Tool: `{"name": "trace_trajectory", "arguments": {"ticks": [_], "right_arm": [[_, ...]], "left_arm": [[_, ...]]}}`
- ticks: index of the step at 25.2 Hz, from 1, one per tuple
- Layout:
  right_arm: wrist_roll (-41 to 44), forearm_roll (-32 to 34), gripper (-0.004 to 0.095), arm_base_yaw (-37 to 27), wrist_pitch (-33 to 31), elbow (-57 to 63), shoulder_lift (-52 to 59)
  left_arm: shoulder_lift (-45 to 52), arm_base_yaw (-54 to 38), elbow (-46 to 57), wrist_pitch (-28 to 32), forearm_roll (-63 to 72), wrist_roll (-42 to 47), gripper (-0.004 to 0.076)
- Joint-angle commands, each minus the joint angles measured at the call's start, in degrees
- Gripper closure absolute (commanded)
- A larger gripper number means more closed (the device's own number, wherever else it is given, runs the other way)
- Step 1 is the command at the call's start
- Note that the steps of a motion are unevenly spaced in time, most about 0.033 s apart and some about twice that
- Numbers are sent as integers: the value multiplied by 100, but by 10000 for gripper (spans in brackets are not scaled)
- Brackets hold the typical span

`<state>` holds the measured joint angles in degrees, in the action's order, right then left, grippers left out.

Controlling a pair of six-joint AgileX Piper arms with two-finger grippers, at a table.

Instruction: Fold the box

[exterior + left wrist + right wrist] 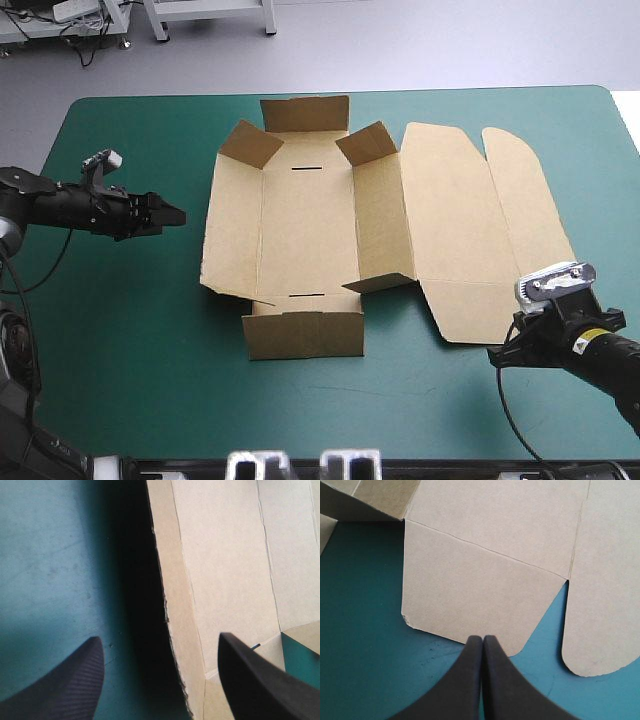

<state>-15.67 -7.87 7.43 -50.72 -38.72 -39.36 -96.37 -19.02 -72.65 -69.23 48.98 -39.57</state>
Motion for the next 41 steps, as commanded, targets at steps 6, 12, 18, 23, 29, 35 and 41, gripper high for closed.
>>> {"name": "trace_trajectory", "arguments": {"ticks": [6, 12, 18, 23, 29, 35, 41], "right_arm": [[-41, -56, 928, 4, 365, -130, 9], [-41, -56, 928, 4, 365, -130, 9], [-41, -56, 928, 4, 365, -130, 9], [-41, -56, 928, 4, 365, -130, 9], [-41, -44, 928, 4, 365, -130, 9], [-41, -44, 928, 4, 365, -130, 9], [-41, -44, 928, 4, 384, -130, 9]], "left_arm": [[-124, 407, 406, -457, 435, -313, 234], [-430, 684, 457, -291, 1038, -454, 234], [-612, 1018, 457, -21, 1162, -480, 236], [-810, 1067, 457, -58, 1337, -440, 306], [-890, 1067, 457, 142, 1373, -307, 728], [-890, 1067, 457, 288, 1350, -667, 731], [-904, 1067, 457, -4, 1337, -681, 727]]}}
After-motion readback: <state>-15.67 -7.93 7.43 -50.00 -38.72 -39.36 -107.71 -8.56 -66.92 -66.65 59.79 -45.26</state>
